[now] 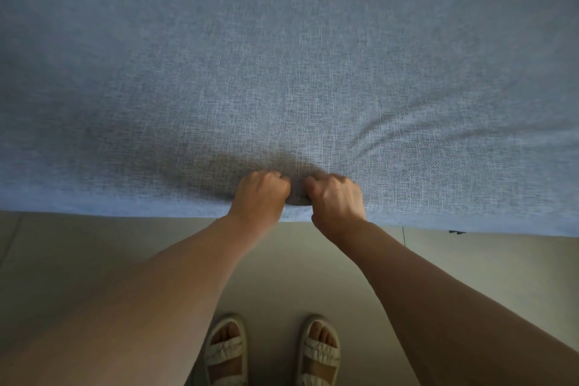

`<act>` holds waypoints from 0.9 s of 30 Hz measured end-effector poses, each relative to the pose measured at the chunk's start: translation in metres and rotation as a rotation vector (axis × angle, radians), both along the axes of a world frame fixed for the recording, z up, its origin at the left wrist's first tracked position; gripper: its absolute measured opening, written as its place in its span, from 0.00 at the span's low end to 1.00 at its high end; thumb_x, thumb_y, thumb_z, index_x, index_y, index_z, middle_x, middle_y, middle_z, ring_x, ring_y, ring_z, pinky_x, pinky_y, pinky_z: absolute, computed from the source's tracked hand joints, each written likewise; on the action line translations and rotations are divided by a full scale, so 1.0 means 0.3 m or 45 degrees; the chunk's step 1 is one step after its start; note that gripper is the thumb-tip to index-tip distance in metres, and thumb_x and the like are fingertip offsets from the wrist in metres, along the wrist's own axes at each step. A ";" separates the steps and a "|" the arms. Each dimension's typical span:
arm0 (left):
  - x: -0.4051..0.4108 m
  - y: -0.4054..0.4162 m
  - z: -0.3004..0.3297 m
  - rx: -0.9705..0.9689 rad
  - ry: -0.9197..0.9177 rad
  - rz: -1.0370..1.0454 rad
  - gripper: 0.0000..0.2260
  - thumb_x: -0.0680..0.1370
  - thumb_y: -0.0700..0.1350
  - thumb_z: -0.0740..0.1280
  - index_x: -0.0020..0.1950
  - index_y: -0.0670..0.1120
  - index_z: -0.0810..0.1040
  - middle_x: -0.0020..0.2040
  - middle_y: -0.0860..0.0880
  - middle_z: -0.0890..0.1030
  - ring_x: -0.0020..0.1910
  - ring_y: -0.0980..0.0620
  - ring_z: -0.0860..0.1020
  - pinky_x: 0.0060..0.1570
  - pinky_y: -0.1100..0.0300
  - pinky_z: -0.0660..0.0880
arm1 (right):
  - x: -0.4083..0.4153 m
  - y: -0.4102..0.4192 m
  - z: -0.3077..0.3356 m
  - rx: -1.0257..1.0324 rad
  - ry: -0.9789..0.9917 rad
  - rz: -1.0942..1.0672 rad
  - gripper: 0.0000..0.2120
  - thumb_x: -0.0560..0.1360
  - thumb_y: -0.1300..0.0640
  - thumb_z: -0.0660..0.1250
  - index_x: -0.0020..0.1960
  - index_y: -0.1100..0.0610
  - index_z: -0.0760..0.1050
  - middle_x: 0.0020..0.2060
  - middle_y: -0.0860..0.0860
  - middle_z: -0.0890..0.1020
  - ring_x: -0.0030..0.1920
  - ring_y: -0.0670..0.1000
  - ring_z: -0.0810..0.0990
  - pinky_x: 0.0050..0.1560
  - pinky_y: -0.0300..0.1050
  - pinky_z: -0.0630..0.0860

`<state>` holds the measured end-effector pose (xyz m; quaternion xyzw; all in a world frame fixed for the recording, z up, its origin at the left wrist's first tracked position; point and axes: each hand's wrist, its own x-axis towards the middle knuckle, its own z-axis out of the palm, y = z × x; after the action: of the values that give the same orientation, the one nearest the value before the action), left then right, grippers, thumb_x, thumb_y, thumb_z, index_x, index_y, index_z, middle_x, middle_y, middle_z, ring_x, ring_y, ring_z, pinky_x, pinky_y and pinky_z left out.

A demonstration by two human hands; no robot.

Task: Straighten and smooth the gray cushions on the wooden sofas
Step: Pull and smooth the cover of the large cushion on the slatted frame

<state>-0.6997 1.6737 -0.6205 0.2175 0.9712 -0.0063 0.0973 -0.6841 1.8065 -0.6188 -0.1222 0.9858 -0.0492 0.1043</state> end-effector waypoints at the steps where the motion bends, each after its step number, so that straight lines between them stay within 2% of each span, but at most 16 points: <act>1: 0.007 0.000 0.004 0.019 -0.007 0.003 0.09 0.76 0.31 0.58 0.47 0.43 0.73 0.48 0.46 0.78 0.49 0.48 0.77 0.40 0.61 0.66 | 0.007 -0.001 0.000 -0.005 0.001 -0.002 0.12 0.74 0.69 0.57 0.54 0.59 0.73 0.52 0.53 0.77 0.52 0.55 0.76 0.41 0.44 0.64; 6: 0.059 -0.004 0.012 0.056 -0.010 0.012 0.11 0.75 0.30 0.58 0.41 0.45 0.66 0.42 0.47 0.72 0.47 0.47 0.77 0.37 0.60 0.64 | 0.053 -0.007 0.006 -0.009 -0.014 0.001 0.12 0.73 0.69 0.58 0.53 0.59 0.73 0.51 0.53 0.78 0.52 0.56 0.76 0.40 0.44 0.64; 12: 0.134 -0.012 0.017 0.106 -0.032 0.017 0.11 0.76 0.29 0.57 0.42 0.44 0.69 0.43 0.45 0.75 0.46 0.46 0.78 0.37 0.59 0.65 | 0.125 -0.012 0.016 -0.020 -0.052 -0.005 0.12 0.74 0.69 0.58 0.53 0.58 0.73 0.52 0.52 0.77 0.52 0.56 0.77 0.41 0.44 0.64; 16: 0.187 -0.015 0.032 0.060 -0.059 0.007 0.10 0.77 0.30 0.56 0.46 0.42 0.74 0.47 0.44 0.78 0.47 0.46 0.78 0.37 0.59 0.65 | 0.179 -0.016 0.027 -0.034 -0.099 -0.013 0.13 0.74 0.69 0.57 0.53 0.58 0.74 0.52 0.52 0.78 0.52 0.56 0.77 0.41 0.44 0.64; 27: 0.362 -0.019 0.074 -0.091 -0.210 0.013 0.09 0.76 0.31 0.60 0.48 0.40 0.78 0.49 0.43 0.80 0.49 0.44 0.79 0.38 0.58 0.67 | 0.359 -0.033 0.050 -0.009 -0.197 0.002 0.14 0.75 0.68 0.57 0.56 0.57 0.74 0.54 0.52 0.78 0.54 0.56 0.77 0.42 0.44 0.65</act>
<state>-0.5910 1.6678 -0.5983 0.2088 0.9601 -0.0224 0.1847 -0.5765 1.7967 -0.6038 -0.1194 0.9745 -0.0619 0.1797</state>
